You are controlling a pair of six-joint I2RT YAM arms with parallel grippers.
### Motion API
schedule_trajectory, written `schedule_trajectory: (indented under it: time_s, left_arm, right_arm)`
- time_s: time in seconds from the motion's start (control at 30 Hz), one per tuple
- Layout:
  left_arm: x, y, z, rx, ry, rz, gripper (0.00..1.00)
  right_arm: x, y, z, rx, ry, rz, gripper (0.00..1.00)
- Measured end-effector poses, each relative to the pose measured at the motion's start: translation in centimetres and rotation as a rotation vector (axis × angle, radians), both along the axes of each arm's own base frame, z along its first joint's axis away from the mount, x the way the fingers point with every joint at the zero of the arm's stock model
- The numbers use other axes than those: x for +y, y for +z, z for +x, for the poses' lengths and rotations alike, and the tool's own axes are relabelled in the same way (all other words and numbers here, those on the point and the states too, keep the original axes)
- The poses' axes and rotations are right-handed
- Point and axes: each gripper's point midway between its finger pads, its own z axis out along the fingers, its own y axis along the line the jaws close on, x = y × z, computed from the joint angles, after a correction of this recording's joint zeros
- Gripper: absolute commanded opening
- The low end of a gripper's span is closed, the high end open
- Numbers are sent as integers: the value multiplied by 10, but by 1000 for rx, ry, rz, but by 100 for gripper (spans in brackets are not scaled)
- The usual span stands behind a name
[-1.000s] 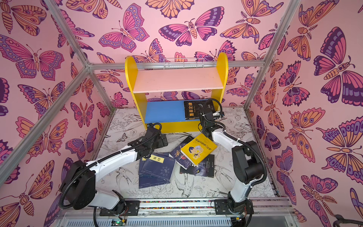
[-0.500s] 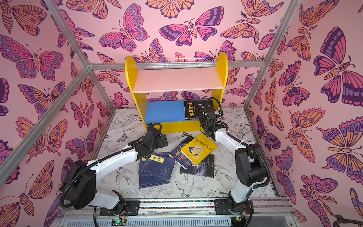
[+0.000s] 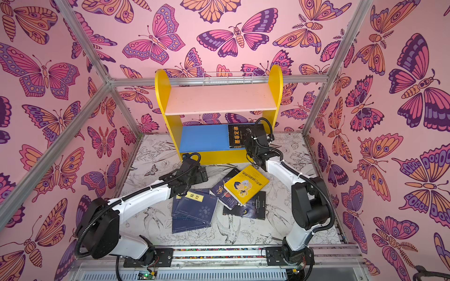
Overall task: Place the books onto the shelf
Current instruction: 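Lower the black book onto the dark blue book and release it, then withdraw the right gripper from the shelf toward the yellow book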
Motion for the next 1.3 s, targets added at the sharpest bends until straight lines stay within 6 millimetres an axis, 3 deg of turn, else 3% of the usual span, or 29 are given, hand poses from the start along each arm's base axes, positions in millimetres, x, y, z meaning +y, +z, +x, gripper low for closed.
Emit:
schedule_trajectory:
  time_s: [0.5,1.03,1.2,1.3]
  left_arm:
    - [-3,-9,-1,26,-19,6,99]
    - [-21,-10,2,48,-94,-8,99]
    - [-31,-9,0,51,-136,-14,99]
    - [-43,-7,0,47,-189,-19,99]
  right_arm:
    - [-14,0,9,-2,-3,19,44]
    - [-7,3,7,-7,84,41,44]
    - [-16,-5,-14,15,92,22,45]
    - [-24,-10,-42,34,96,10,46]
